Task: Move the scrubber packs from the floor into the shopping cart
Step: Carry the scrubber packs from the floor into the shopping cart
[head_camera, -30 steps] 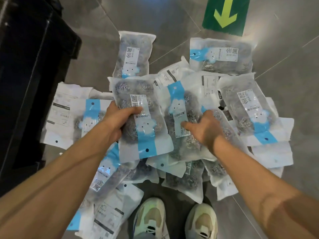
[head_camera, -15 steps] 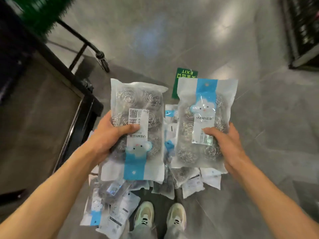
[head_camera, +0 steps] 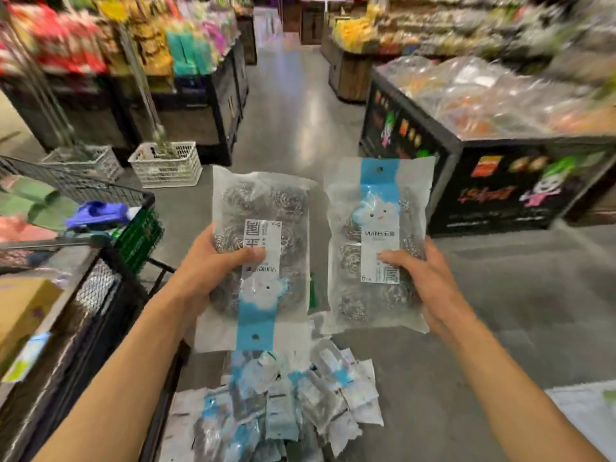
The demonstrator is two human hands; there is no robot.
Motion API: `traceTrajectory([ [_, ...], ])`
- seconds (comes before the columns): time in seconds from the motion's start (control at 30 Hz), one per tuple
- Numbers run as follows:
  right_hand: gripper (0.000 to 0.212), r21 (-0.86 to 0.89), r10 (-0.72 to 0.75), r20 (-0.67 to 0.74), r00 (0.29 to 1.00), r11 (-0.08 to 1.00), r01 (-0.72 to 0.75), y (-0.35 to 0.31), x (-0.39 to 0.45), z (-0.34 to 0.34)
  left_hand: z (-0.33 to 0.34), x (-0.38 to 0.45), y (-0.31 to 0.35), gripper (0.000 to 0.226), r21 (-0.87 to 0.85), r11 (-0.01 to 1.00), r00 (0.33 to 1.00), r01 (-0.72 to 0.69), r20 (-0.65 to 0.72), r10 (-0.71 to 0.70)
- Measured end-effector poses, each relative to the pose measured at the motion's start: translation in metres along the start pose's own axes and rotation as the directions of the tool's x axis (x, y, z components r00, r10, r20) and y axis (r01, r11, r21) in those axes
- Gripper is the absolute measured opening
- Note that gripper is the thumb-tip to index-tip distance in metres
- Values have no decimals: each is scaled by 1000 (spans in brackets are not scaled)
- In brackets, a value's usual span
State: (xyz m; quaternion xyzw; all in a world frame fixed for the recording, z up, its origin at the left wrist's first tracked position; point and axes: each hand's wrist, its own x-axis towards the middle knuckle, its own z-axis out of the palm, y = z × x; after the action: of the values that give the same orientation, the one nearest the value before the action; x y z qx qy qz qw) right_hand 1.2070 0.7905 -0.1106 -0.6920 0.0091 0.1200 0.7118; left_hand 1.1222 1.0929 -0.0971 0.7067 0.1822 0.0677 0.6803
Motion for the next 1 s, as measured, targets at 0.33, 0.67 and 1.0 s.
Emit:
traceTrajectory([
  [0.33,40,123,-52,-430,901,986,115,-36,-145,-73,96,-23,64,46,-56,995,906,-82,411,98],
  [0.67,44,53,-80,-856,511,969,241,-14,-369,-177,291,-146,57,49,-18,1000,540,-14,842,23],
  [1.0,40,-19,-4,-998,-55,962,274,39,-627,-235,467,-386,30,48,1,1000,-2,25,1000,-1],
])
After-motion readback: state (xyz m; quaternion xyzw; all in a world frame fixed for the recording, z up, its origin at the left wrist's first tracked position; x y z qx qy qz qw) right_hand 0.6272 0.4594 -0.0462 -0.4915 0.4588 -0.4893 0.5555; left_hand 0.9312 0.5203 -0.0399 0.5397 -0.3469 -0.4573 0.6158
